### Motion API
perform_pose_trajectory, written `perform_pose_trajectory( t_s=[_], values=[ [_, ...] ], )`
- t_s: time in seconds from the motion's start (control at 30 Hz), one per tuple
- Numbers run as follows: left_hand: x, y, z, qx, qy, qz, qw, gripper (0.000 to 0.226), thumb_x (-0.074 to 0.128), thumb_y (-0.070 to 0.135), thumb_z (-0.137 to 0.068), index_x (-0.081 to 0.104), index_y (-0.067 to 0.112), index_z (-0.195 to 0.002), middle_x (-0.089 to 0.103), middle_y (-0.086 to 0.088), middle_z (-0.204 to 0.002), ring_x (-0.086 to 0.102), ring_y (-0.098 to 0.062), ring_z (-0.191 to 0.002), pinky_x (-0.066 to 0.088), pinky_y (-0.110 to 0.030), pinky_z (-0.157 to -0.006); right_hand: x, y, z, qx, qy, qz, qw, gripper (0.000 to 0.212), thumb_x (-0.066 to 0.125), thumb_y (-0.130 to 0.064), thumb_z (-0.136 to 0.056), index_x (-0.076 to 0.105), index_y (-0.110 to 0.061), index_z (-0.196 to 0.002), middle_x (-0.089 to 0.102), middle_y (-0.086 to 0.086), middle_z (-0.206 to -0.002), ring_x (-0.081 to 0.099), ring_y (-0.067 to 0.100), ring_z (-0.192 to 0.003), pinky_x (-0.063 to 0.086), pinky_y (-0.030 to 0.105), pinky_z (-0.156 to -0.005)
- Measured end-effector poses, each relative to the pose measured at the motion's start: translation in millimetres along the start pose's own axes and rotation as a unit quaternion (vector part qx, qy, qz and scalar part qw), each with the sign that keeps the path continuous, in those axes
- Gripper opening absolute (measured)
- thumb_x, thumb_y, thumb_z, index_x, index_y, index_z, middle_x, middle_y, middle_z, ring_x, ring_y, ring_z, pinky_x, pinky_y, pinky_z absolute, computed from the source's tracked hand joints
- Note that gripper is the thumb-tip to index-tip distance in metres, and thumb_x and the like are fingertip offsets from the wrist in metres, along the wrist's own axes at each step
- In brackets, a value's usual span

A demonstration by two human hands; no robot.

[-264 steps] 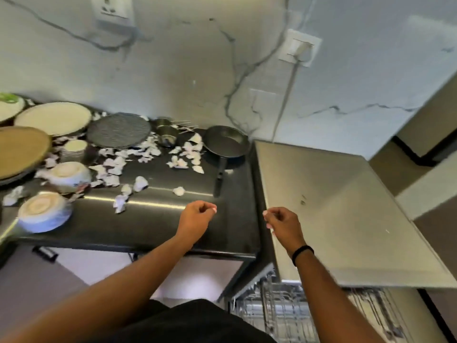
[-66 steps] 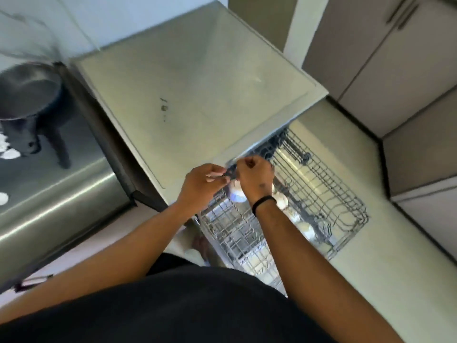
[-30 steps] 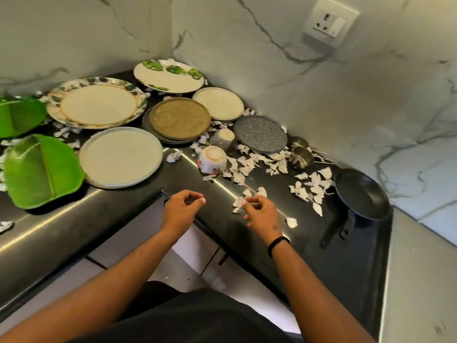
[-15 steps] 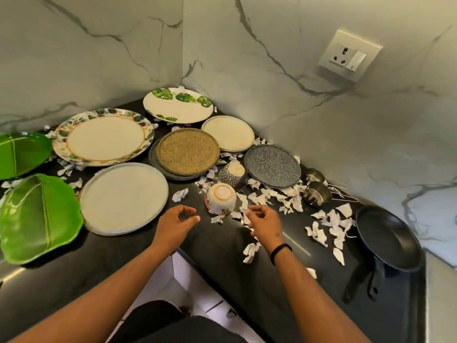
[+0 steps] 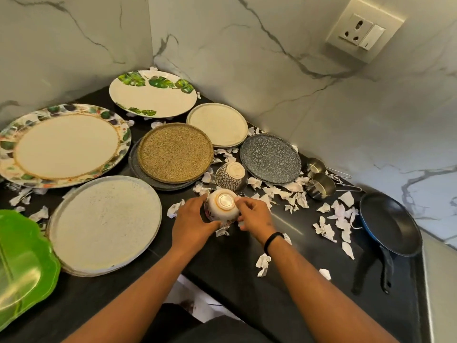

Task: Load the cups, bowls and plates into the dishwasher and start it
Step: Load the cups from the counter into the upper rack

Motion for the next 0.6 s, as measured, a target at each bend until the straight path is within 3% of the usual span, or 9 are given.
perform_pose_trajectory(
  t_s=[0.07,0.2,0.27,0.33,0.43,0.53,0.6],
  values=[
    [4.0,1.3,-3.2,0.004,-0.004,-0.031,0.999,0.086,0.088,0.043,-0.067,0.052,0.025,-0.142,0.058,0.001,-0.131,0.053,-0.021,-0.122,0.047,-0.038,-0.099,4.2,-1.7,0.6,0.005,-0.01,0.006,1.0,0.02,0.064,-0.031,-0.097,0.073,-0.013,-0.097,0.062,-0.001,-0.069,0.057,0.017,-0.065,0.055,0.045,-0.068],
    [2.6,6.1,-8.5,0.006,0.017,-0.02,1.0,0.08,0.089,0.041,-0.064,0.058,0.025,-0.136,0.055,0.002,-0.129,0.052,-0.02,-0.121,0.045,-0.035,-0.094,6.5,-8.4,1.9,-0.018,-0.035,0.042,0.998,0.024,0.063,-0.022,-0.097,0.068,-0.024,-0.12,0.061,-0.015,-0.079,0.056,0.003,-0.071,0.056,0.04,-0.078],
    [1.8,4.7,-9.3,0.006,0.023,-0.005,1.0,0.079,0.091,0.041,-0.061,0.06,0.024,-0.132,0.054,0.004,-0.126,0.055,-0.018,-0.117,0.049,-0.035,-0.091,7.1,-12.0,5.6,-0.024,-0.042,0.055,0.997,0.034,0.065,-0.021,-0.096,0.065,-0.022,-0.13,0.064,-0.017,-0.09,0.06,0.003,-0.082,0.055,0.041,-0.088],
    [2.8,2.0,-9.7,0.005,0.026,0.005,1.0,0.079,0.091,0.043,-0.058,0.059,0.026,-0.128,0.055,0.005,-0.124,0.056,-0.016,-0.113,0.052,-0.037,-0.088,9.3,-12.7,8.2,-0.015,-0.034,0.061,0.997,0.043,0.068,-0.024,-0.093,0.061,-0.02,-0.135,0.068,-0.007,-0.114,0.064,0.013,-0.104,0.054,0.045,-0.096],
    [3.6,0.8,-10.7,0.003,0.021,0.008,1.0,0.08,0.09,0.043,-0.058,0.056,0.027,-0.128,0.055,0.006,-0.125,0.056,-0.016,-0.113,0.054,-0.04,-0.085,11.2,-15.8,10.1,-0.013,-0.014,0.075,0.997,0.045,0.071,-0.025,-0.089,0.059,-0.022,-0.132,0.065,-0.001,-0.122,0.063,0.022,-0.111,0.055,0.047,-0.093],
    [5.3,0.5,-11.6,0.013,-0.005,-0.041,0.999,0.088,0.089,0.04,-0.06,0.051,0.027,-0.138,0.05,0.005,-0.131,0.052,-0.018,-0.12,0.05,-0.035,-0.085,15.8,-15.5,7.4,-0.017,-0.007,0.109,0.994,0.041,0.07,-0.026,-0.087,0.063,-0.016,-0.127,0.067,0.001,-0.12,0.062,0.019,-0.11,0.051,0.034,-0.092],
    [4.9,1.3,-11.8,0.014,-0.017,-0.064,0.998,0.091,0.088,0.041,-0.063,0.047,0.029,-0.144,0.046,0.003,-0.133,0.049,-0.02,-0.123,0.046,-0.033,-0.082,20.9,-14.1,6.2,-0.016,0.005,0.126,0.992,0.049,0.069,-0.04,-0.08,0.066,-0.017,-0.123,0.068,0.002,-0.119,0.062,0.019,-0.111,0.051,0.034,-0.094]
  ],
)
Point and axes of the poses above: each hand's wrist, its own z-axis away from the middle knuckle, its own x-axis out of the palm, y = z × x, the point moved 7 cm from there along -z, towards the middle knuckle
